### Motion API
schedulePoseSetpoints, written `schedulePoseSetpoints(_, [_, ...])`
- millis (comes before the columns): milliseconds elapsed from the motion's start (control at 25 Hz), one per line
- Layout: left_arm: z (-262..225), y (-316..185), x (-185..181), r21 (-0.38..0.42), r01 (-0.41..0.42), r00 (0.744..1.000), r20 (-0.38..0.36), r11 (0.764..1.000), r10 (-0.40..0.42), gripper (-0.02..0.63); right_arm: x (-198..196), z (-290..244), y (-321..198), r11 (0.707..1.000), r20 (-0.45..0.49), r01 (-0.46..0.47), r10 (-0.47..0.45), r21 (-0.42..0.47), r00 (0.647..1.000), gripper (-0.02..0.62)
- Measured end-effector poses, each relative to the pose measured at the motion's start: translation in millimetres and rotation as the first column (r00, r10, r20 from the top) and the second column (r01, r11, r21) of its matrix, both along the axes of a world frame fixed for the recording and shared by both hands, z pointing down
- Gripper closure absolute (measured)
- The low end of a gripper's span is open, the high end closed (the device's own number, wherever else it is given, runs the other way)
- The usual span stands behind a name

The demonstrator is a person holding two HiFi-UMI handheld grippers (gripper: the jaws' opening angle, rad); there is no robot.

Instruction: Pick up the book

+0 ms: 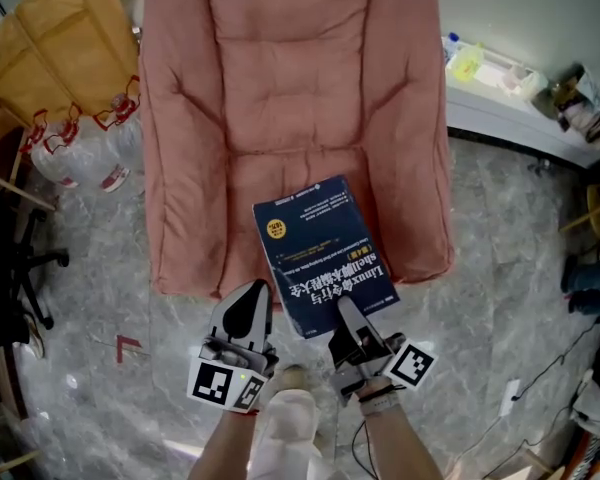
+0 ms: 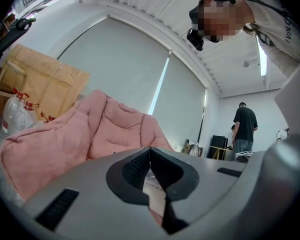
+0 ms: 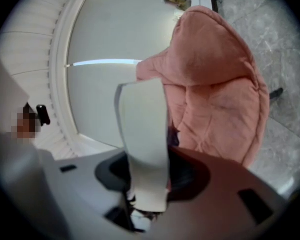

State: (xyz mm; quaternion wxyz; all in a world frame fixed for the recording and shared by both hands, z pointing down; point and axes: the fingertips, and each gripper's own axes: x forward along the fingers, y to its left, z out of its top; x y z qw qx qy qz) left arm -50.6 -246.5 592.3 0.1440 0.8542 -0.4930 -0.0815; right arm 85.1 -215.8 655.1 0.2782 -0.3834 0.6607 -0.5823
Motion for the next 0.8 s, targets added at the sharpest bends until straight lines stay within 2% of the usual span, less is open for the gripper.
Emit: schedulePoseSetpoints(800, [-45.7, -7.5, -7.0, 0.019, -0.023, 0.999, 0.034, 1.000, 0.023, 0.595, -1.7, -45.9, -6.0, 0.998, 0.014, 0.005, -0.006, 0.056, 1.000, 0.419])
